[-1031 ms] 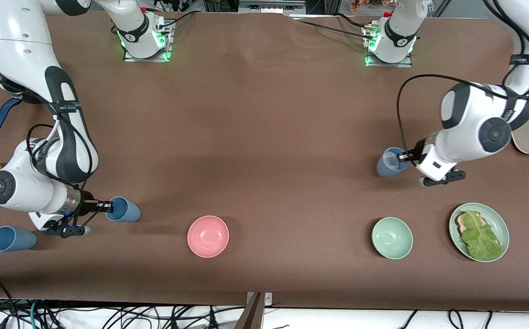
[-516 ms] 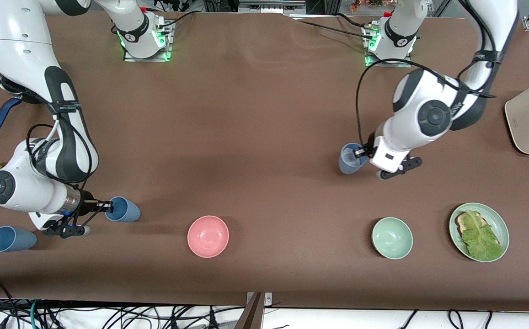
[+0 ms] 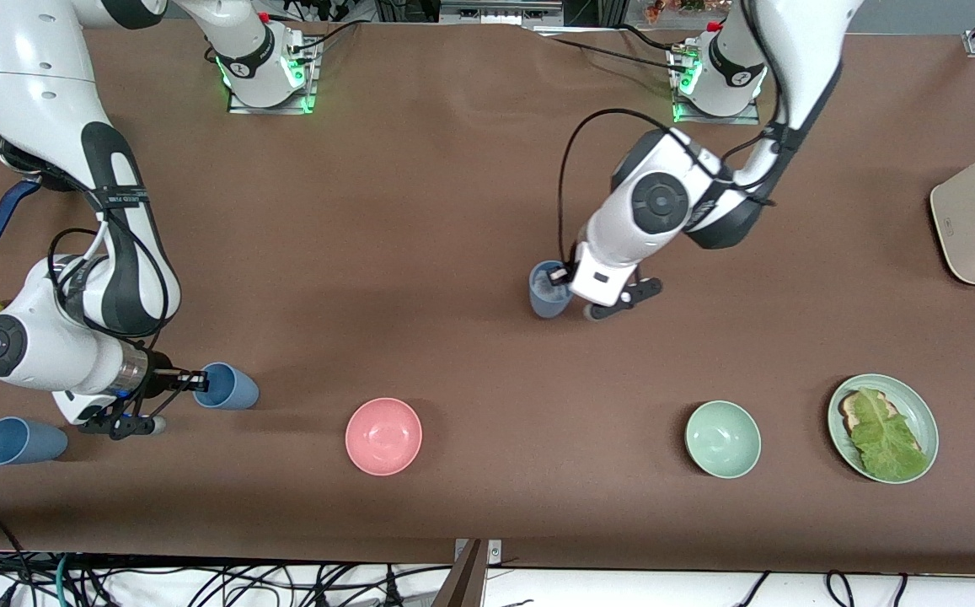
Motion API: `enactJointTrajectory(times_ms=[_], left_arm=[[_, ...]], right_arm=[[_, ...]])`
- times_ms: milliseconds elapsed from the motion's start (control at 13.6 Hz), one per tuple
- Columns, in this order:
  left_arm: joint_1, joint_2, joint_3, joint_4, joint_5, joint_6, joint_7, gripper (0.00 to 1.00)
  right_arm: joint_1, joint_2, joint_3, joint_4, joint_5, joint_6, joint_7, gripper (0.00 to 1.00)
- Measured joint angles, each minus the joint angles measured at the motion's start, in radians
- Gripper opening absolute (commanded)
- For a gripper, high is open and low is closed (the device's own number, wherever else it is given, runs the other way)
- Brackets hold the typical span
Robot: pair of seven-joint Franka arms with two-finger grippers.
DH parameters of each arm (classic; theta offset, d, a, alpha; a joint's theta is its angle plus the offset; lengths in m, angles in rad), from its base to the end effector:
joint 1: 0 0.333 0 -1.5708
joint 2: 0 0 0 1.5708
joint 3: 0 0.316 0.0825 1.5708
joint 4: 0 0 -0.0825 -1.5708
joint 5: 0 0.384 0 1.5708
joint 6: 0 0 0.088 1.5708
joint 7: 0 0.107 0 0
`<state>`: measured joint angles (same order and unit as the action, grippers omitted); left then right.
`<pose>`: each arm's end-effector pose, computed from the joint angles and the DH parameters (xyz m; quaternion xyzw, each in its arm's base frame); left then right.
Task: Stack blue cups with both arms
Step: 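Carry the blue cup to mid-table with the left gripper while the right gripper lifts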
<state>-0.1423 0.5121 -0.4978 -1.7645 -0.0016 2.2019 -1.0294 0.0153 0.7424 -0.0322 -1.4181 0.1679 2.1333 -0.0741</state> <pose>0.5422 -0.3673 0.3042 0.9686 0.2182 -0.0929 0.0742 0.7249 -0.0005 0.2563 -0.9981 0.0131 0.0105 0.0600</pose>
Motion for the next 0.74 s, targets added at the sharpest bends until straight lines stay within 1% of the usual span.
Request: enactJointTrajectory(times_ms=[221, 442, 736], left_arm=[[-0.049, 0.069, 0.005, 0.052, 0.014, 0.003, -0.012, 0.00], [-0.059, 0.120, 0.008, 0.073, 0.046, 0.003, -0.013, 0.00], [-0.073, 0.158, 0.012, 0.101, 0.046, 0.002, -0.012, 0.00]], right_arm=[[0.005, 0.000, 0.005, -0.001, 0.014, -0.003, 0.006, 0.00], [0.013, 0.000, 0.006, -0.001, 0.015, -0.003, 0.025, 0.00], [0.014, -0.001, 0.007, -0.001, 0.018, -0.020, 0.048, 0.00]])
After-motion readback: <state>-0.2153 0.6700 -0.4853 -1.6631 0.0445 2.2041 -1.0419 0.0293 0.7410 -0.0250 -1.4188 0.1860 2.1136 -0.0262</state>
